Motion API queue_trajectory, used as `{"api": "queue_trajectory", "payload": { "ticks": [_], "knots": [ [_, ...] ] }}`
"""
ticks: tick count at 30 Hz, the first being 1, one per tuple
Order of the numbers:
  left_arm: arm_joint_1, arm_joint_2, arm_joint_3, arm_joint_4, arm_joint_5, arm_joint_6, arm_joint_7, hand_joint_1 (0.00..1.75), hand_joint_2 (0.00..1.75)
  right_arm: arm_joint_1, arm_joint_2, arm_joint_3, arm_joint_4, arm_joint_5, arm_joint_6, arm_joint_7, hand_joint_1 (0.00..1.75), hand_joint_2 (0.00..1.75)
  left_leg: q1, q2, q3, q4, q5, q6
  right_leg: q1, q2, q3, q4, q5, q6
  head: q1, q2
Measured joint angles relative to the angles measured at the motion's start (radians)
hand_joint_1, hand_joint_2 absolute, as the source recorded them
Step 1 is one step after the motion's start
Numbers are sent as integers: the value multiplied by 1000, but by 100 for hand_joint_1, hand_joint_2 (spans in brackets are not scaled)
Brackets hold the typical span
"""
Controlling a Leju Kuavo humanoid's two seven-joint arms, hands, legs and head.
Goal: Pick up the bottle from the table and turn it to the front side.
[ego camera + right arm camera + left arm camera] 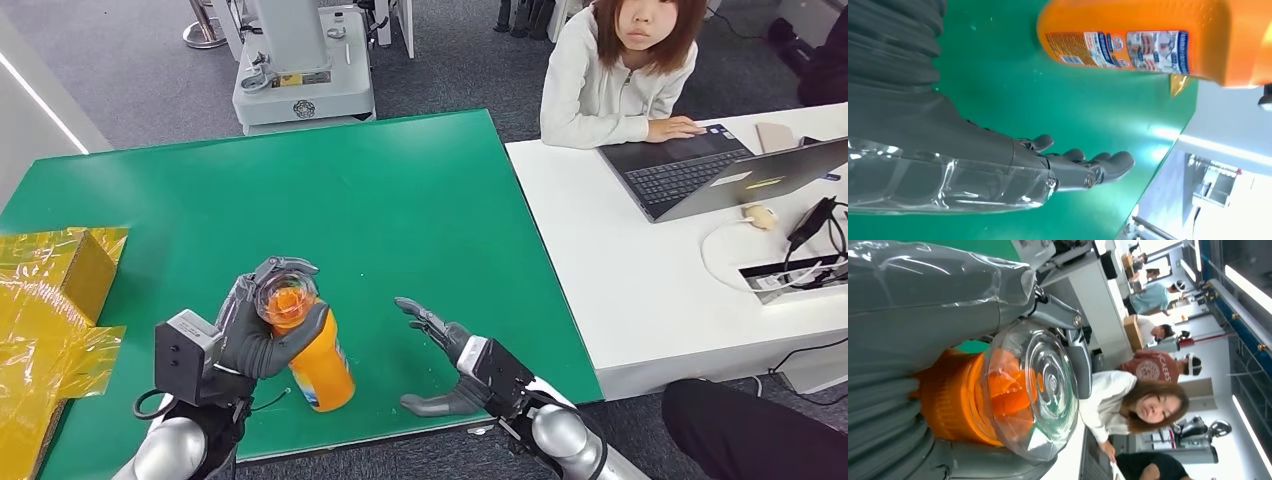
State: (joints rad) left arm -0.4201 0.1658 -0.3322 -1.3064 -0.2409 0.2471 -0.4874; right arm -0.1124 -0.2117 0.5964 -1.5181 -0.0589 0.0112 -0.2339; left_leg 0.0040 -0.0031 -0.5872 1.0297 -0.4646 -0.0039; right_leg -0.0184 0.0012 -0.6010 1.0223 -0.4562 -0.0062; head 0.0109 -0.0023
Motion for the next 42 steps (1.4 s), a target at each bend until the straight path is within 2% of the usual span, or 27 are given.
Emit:
{"api": "queue_trajectory", "payload": {
  "ticks": [3,7,12,14,18,20,22,26,29,32,37,40,42],
  "knots": [
    [0,26,0,-20,-165,79,18,175,175,10,-4,-12,-27,-30,8,-31,0,175,0,0,0,0,0,0,0,0,0,0,0,0,0,0],
    [0,90,0,-60,-534,196,86,175,175,41,-18,-43,-87,-38,30,-76,0,175,0,0,0,0,0,0,0,0,0,0,0,0,0,0],
    [-2,199,-4,-114,-1126,272,247,175,175,99,-31,-85,-162,-8,43,-135,0,175,0,1,0,-1,0,0,1,0,-1,0,0,0,0,0],
    [-11,267,-26,-130,-1257,275,336,175,175,133,-39,-107,-191,-1,38,-171,0,175,0,1,0,-1,0,0,1,1,-1,0,-1,-1,0,0],
    [-46,422,-117,-134,-1317,284,502,175,175,208,-50,-152,-245,10,25,-219,0,175,1,2,0,-1,0,0,1,1,-1,0,-1,-1,0,0],
    [-60,474,-156,-134,-1321,284,532,175,175,231,-53,-166,-264,16,25,-224,0,175,1,2,0,-1,0,0,1,1,-2,0,-1,-1,0,0],
    [-97,518,-213,-134,-1324,268,600,175,175,244,-54,-174,-278,21,25,-225,0,175,1,3,0,-1,0,0,2,1,-2,0,-1,-1,0,0],
    [-230,624,-446,-130,-1325,211,817,175,175,254,-54,-183,-295,37,28,-227,0,175,1,4,0,-1,0,0,2,3,-1,0,0,-2,0,0],
    [-287,690,-601,-122,-1325,196,861,175,175,261,-54,-192,-302,43,27,-233,0,175,2,5,0,-1,0,0,2,4,-1,0,0,-2,0,0],
    [-302,725,-662,-117,-1324,184,823,175,175,266,-54,-197,-305,48,29,-242,0,175,2,4,0,-1,0,0,2,3,-1,0,0,-2,0,0],
    [-254,735,-669,-114,-1324,158,715,175,175,259,-52,-198,-303,47,75,-256,0,175,1,4,0,-1,-1,-1,2,3,-1,0,0,-2,0,0],
    [-231,706,-689,-90,-1324,164,718,175,175,235,-51,-196,-293,43,105,-264,0,175,1,4,0,-1,0,-1,2,2,-1,-1,0,-1,0,0],
    [-235,647,-708,-21,-1324,175,712,175,175,204,-48,-189,-279,35,123,-268,0,175,1,1,0,-1,0,0,1,0,-1,-1,0,-1,0,0]
  ]
}}
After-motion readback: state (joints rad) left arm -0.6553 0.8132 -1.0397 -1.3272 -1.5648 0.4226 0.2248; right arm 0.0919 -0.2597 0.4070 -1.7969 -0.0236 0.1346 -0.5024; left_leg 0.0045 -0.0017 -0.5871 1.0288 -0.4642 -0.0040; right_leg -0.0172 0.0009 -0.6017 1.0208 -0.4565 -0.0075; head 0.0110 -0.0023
